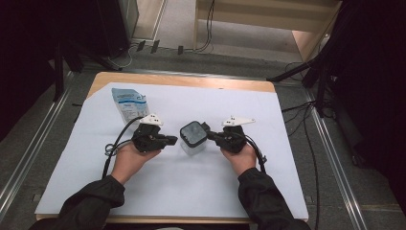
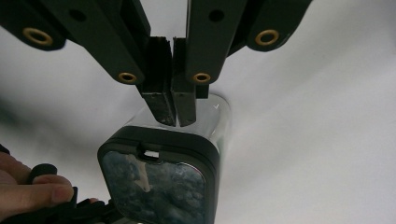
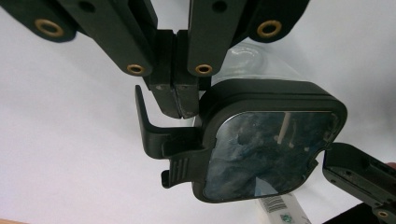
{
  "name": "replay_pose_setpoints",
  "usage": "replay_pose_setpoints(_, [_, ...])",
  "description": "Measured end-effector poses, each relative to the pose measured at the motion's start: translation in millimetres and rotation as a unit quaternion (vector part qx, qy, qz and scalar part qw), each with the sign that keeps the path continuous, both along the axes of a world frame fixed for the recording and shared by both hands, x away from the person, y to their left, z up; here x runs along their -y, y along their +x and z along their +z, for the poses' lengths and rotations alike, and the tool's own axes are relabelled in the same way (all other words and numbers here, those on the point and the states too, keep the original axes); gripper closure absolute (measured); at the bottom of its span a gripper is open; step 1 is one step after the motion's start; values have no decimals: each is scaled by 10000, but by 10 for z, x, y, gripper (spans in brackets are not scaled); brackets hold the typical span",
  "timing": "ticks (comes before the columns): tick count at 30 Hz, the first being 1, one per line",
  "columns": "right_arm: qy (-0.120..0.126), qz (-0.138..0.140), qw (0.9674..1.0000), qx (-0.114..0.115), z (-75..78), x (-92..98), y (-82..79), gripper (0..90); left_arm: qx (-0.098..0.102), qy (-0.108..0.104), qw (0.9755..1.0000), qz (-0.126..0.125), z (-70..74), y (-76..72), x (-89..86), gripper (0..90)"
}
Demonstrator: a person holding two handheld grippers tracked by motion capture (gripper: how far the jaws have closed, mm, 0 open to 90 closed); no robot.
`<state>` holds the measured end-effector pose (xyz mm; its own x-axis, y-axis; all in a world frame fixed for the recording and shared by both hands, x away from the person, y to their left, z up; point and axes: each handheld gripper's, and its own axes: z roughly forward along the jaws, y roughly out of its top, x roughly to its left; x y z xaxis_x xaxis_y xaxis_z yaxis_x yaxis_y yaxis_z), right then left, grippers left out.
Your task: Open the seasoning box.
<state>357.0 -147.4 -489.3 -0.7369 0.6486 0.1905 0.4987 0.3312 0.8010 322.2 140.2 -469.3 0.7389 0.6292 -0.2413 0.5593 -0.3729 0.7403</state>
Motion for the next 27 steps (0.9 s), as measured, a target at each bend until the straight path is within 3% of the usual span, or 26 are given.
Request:
replay_pose_setpoints(5, [-66,16,9999,96,-11,-18,15,900,-29,-54,10000,-38,-29,-8,58,900])
replay_pose_setpoints(13, [-79,1,9999,70,3,-28,-5,900,-38,-60,9999,-115,-68,-24,163,900])
replay_pose_setpoints(27, [-82,-58,9999,-15,15,-46,-49,900,-123,-106,9998,-88,-69,-1,140,900])
